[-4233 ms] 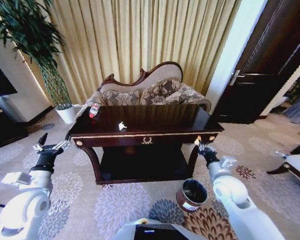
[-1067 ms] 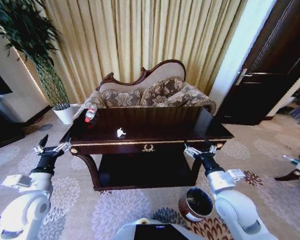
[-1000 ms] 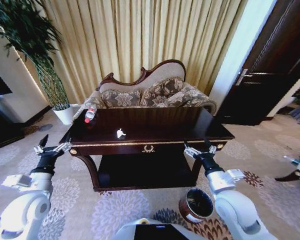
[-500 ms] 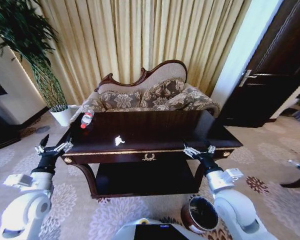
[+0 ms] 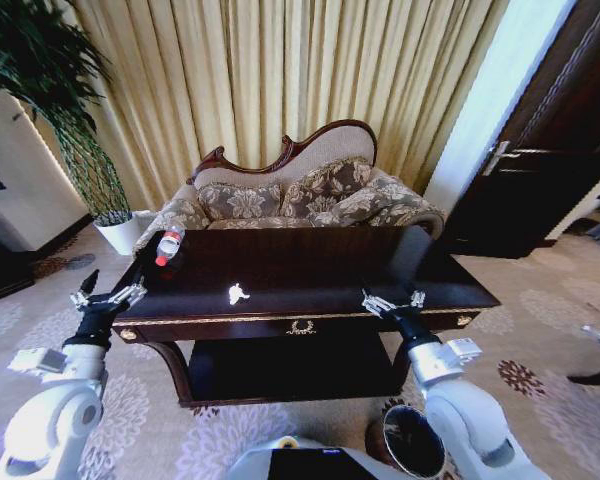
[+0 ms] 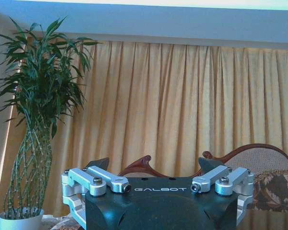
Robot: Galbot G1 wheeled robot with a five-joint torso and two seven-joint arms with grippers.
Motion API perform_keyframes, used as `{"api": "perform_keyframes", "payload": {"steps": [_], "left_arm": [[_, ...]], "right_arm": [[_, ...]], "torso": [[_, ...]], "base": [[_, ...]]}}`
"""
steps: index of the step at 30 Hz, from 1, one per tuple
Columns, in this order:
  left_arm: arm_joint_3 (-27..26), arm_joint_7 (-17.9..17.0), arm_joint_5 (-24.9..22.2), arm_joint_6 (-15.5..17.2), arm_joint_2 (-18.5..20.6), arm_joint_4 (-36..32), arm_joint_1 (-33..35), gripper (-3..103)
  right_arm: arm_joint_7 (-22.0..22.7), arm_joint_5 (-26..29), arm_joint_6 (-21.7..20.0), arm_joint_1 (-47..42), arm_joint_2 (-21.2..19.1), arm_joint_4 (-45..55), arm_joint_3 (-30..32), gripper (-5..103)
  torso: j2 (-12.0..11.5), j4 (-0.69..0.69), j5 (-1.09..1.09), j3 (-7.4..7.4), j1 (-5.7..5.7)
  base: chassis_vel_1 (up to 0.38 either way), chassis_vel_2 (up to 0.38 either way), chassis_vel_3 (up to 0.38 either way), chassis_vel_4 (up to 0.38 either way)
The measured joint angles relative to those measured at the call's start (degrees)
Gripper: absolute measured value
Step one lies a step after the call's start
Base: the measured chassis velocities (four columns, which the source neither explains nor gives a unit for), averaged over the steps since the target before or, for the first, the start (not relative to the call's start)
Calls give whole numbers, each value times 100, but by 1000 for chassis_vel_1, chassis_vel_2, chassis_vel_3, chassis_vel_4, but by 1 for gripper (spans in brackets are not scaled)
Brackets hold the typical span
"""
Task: Move to the front of the table and place the trash on the table into the trash bin.
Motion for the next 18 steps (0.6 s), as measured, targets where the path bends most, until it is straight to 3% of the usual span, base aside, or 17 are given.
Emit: {"api": "perform_keyframes", "payload": {"steps": [6, 11, 18], "left_arm": [[-3, 1, 1, 0, 2, -2, 3, 100], [-19, 1, 1, 0, 12, -27, 40, 100], [-82, 3, 28, -3, -39, -162, 200, 100]], "right_arm": [[-2, 19, 0, 2, -37, 6, -3, 100], [-326, 400, 20, 79, -263, 18, -111, 100], [-488, 1645, -222, 926, -1371, -187, -346, 100]], "torso": [[0, 0, 0, 0, 0], [0, 0, 0, 0, 0], [-1, 1, 0, 1, 0]], "base": [[0, 0, 0, 0], [0, 0, 0, 0], [0, 0, 0, 0]]}}
